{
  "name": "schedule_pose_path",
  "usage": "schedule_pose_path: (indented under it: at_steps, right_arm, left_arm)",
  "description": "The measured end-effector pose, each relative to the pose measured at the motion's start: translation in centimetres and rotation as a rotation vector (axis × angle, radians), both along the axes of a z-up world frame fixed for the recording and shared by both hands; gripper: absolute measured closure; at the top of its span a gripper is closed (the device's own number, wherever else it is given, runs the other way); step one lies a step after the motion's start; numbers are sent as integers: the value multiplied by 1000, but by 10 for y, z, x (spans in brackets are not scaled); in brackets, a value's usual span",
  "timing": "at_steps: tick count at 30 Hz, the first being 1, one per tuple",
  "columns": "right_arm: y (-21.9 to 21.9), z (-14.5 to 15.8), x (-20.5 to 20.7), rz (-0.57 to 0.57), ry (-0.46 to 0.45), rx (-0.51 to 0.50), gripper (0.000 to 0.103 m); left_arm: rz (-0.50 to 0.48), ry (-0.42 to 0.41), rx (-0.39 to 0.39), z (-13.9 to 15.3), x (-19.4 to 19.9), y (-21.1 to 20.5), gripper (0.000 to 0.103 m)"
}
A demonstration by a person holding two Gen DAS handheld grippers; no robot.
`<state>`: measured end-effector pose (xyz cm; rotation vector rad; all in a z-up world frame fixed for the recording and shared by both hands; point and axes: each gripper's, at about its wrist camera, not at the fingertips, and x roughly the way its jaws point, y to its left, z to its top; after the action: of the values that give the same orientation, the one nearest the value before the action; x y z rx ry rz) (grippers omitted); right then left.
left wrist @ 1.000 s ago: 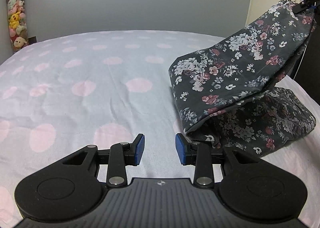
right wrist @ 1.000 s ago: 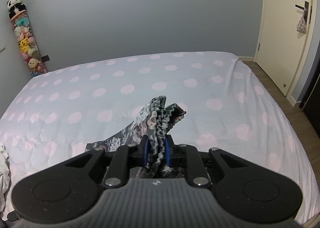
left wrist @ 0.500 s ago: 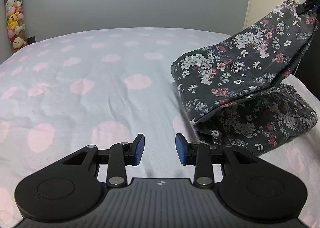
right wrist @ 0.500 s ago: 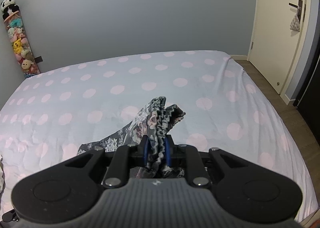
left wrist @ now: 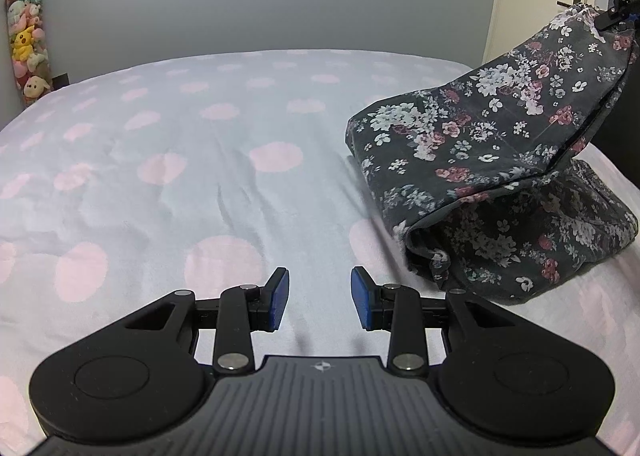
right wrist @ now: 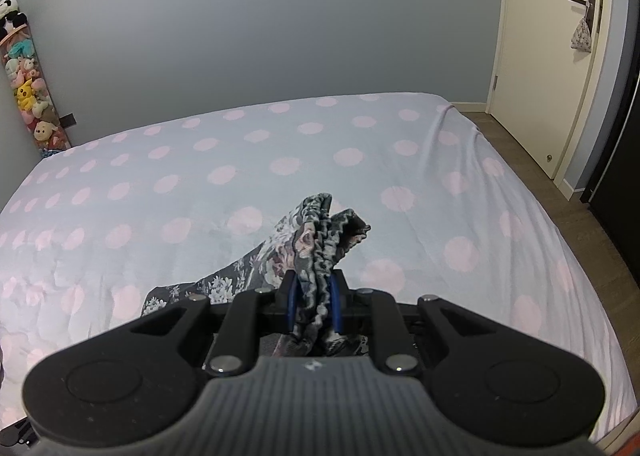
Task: Fold clothes
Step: 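Grasp the folded edge of the jeans with the left gripper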
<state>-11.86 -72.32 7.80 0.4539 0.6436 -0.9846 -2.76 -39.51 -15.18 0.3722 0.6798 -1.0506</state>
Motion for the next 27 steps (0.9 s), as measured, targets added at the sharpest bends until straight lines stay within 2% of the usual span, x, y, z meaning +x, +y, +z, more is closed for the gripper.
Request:
schedule_pose_path:
  at_steps: [3, 5, 8, 12, 16, 20, 23, 25, 26, 27]
  right_arm:
    - [-4, -3, -5, -13, -3, 3, 84]
    - [-7, -3, -10, -18, -14, 4, 84]
    - [-12, -5, -18, -21, -25, 4, 84]
    - [-24, -15, -33, -38, -41, 24, 84]
    - [-33, -30, -51, -57, -90, 69, 84]
    - [-34, -33, -61, -33, -133, 85, 84]
    - [-35, -29, -65, -9, -158, 81, 84]
    - [-37, -26, -69, 0, -174, 79, 84]
    - [-38, -25, -72, 4, -183, 80, 84]
    - [-39, -24, -74, 8, -191, 81, 84]
  left_arm:
    - [-5, -15, 3, 0, 6, 3, 70]
    - [-9, -27, 1, 0, 10, 4, 62]
    - [-32, -48, 6, -1, 13, 1, 61]
    - [-96, -55, -5, -3, 5, -13, 57]
    - [-193, -36, -52, -11, -13, -25, 47]
    - [-249, -21, -34, -27, -30, -50, 43]
    - [-239, -91, 14, -40, -37, -69, 43]
    - [-220, -121, 39, -45, -36, -74, 49]
    - [-210, -127, 49, -46, -33, -75, 67]
    - [-199, -132, 58, -47, -30, -76, 77]
